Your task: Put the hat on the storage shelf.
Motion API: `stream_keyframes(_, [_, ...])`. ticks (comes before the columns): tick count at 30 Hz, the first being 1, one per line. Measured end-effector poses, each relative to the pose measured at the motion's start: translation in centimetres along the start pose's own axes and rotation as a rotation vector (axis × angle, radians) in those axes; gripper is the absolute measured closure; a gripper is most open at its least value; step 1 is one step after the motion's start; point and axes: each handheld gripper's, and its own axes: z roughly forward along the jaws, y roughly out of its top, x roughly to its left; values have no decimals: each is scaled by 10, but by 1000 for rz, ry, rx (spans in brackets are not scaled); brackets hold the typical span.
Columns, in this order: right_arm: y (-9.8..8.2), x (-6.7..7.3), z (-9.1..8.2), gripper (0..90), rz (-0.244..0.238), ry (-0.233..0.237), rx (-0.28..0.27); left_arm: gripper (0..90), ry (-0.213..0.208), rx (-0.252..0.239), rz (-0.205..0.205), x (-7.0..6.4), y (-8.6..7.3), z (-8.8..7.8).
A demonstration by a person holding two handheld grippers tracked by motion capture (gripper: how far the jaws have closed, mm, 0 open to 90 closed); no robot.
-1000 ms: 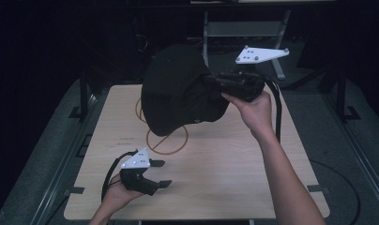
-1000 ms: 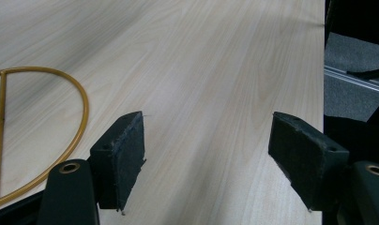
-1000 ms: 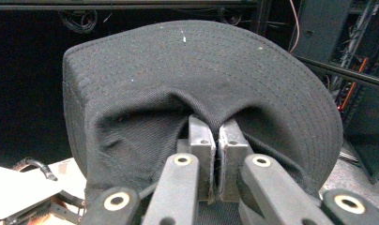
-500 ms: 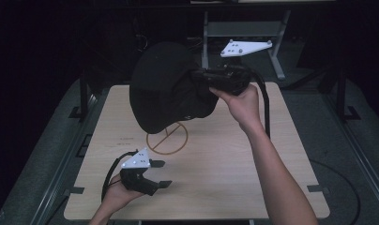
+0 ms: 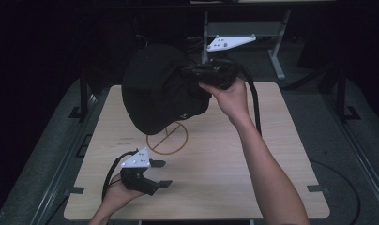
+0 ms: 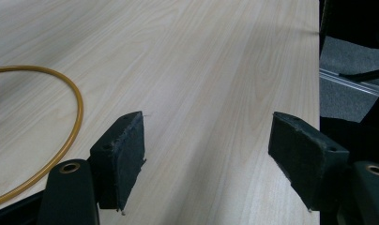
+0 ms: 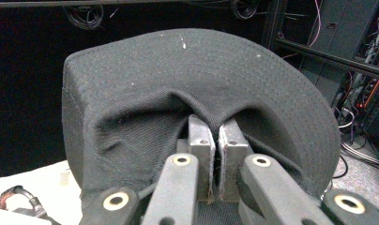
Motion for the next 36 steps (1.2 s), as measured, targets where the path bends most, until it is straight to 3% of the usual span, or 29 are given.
stream_keyframes(12, [10,-2,16,867,-2,2,10,266,-9,3,1,0,0,3])
stream_keyframes(19, [17,-1,35,867,-16,9,15,266,-16,8,5,-1,0,5])
stream_keyframes(36, [20,-5,59,866,-5,17,36,266,-32,17,22,-3,1,10])
